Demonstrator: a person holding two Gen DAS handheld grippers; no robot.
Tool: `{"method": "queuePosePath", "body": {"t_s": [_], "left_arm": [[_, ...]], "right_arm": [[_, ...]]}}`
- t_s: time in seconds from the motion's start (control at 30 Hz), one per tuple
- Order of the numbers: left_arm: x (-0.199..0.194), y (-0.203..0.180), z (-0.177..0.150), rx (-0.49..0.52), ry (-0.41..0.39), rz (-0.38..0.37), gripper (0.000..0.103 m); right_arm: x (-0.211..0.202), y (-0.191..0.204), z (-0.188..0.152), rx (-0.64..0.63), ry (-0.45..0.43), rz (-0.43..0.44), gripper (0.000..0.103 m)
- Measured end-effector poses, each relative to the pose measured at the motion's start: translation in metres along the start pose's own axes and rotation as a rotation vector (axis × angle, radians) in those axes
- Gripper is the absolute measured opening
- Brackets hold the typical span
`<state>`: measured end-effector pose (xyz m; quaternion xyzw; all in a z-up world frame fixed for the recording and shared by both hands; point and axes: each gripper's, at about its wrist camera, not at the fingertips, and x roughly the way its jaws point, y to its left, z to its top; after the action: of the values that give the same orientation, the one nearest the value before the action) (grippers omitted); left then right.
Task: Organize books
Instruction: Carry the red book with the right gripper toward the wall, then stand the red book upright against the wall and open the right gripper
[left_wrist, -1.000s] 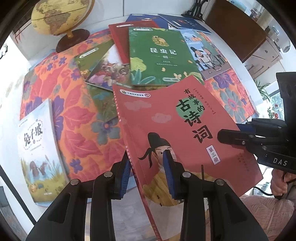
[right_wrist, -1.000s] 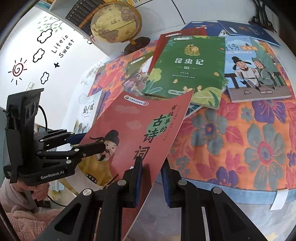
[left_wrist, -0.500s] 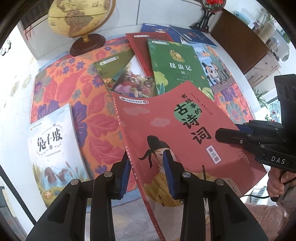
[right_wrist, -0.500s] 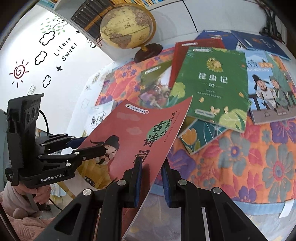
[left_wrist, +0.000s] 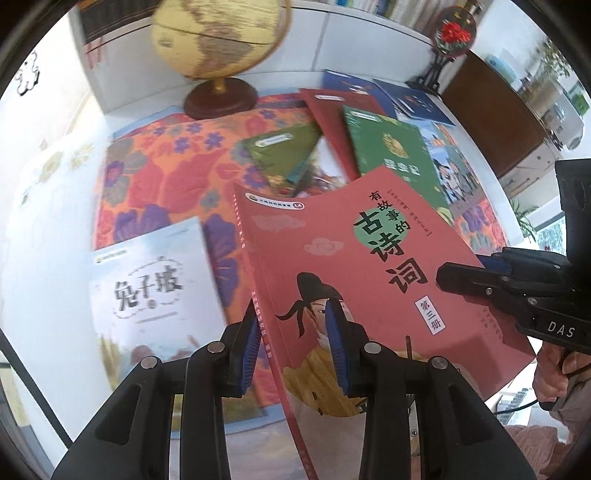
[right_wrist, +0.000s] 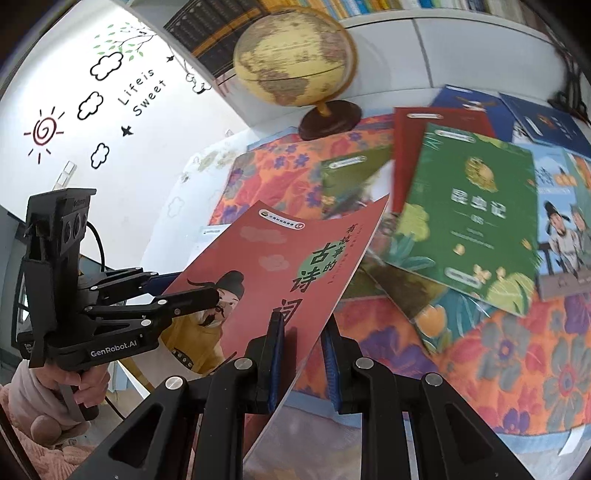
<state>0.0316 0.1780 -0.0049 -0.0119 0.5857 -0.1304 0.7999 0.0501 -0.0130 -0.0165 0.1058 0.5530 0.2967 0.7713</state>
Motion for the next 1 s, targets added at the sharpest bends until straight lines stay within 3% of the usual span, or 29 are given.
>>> {"method": "queuePosePath", "body": {"t_s": [0.63,1.0], "left_arm": [[-0.007,0.140,-0.026,-0.171,-0.013,0.062,0.031],[0.015,0.178,-0.048,-0.242,0.035,0.052,0.031]], "right_arm": [[0.105,0.105,0.042,-0.128,0.068,0.048,0.021],[0.147,0.117,0.041,-0.112,0.120,0.061,0.021]]}}
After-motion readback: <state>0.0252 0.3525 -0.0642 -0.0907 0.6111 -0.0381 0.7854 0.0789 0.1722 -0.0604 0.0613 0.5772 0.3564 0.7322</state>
